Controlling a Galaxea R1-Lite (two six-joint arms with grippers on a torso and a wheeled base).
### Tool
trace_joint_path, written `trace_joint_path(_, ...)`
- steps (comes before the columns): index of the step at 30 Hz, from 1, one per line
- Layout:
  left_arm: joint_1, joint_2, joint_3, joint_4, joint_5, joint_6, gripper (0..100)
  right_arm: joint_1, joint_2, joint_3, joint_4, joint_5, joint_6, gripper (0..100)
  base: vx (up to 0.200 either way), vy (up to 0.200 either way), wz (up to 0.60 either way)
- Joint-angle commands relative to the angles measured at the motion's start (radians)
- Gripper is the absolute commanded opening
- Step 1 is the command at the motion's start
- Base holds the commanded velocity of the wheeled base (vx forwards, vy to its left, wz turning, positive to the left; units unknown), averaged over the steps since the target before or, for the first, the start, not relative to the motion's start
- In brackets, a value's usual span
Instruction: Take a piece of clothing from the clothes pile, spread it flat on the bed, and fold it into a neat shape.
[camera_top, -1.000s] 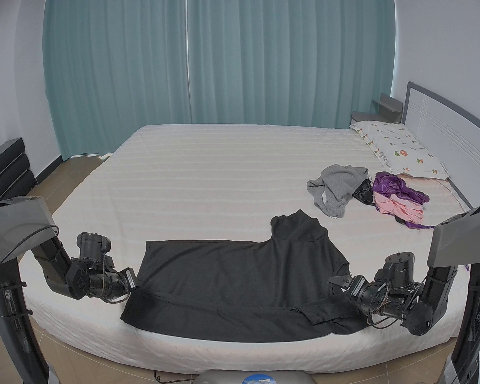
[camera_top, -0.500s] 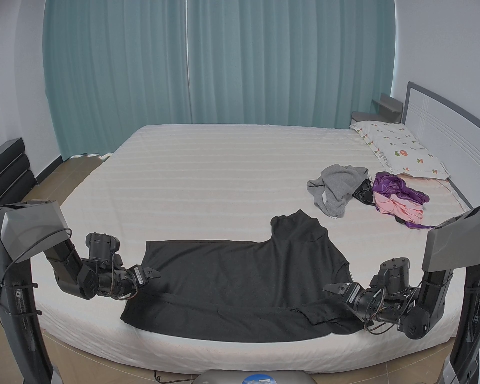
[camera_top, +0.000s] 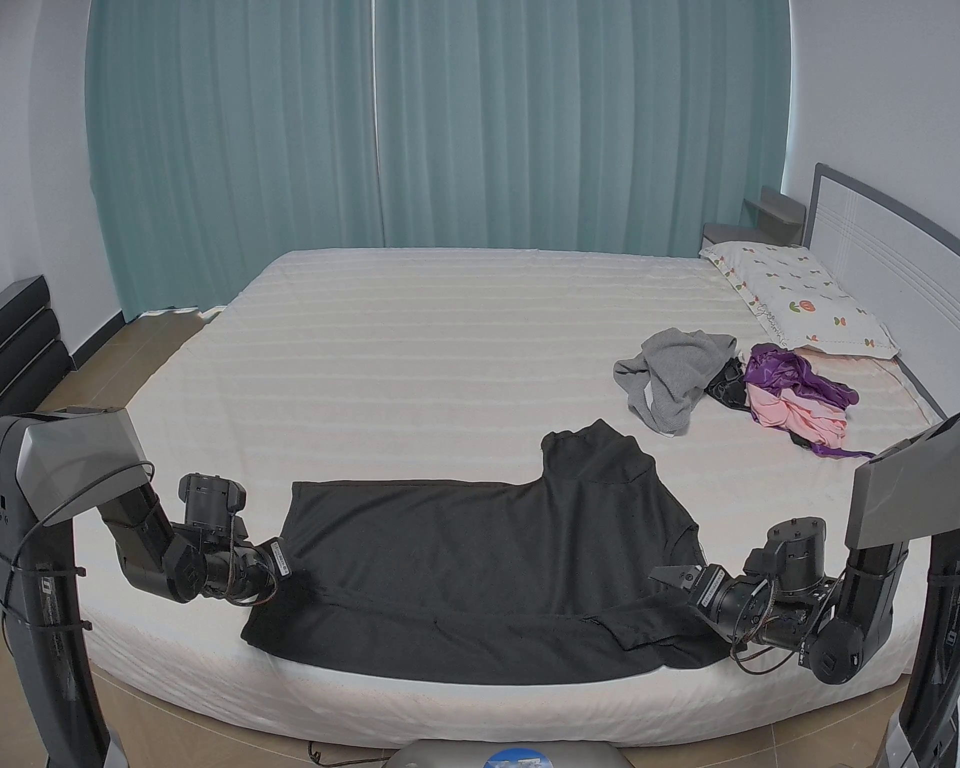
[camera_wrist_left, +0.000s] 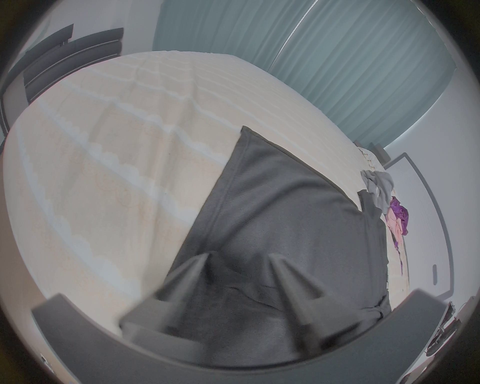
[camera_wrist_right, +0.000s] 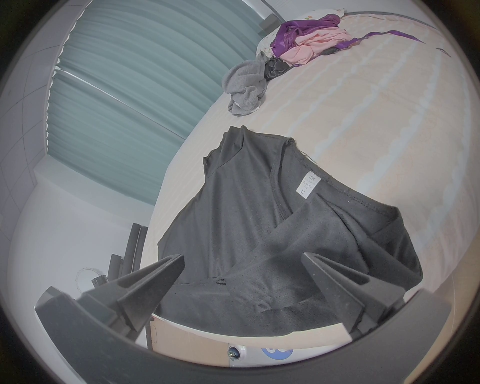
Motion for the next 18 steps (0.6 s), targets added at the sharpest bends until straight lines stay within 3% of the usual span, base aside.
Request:
trace_joint_path(1, -0.001, 0.006, 0.009, -0.001, 0.02, -0.001, 0, -0.001, 0.001, 0.003, -0.001, 0.0, -0.001, 100, 0.0, 0.0, 0.0)
trace_joint_path(18, 0.01, -0.095, 0.09, -0.005, 0.02, -0.01, 0, -0.016, 0.002, -0.013, -0.004, -0.007, -0.015, 100, 0.0, 0.0, 0.0)
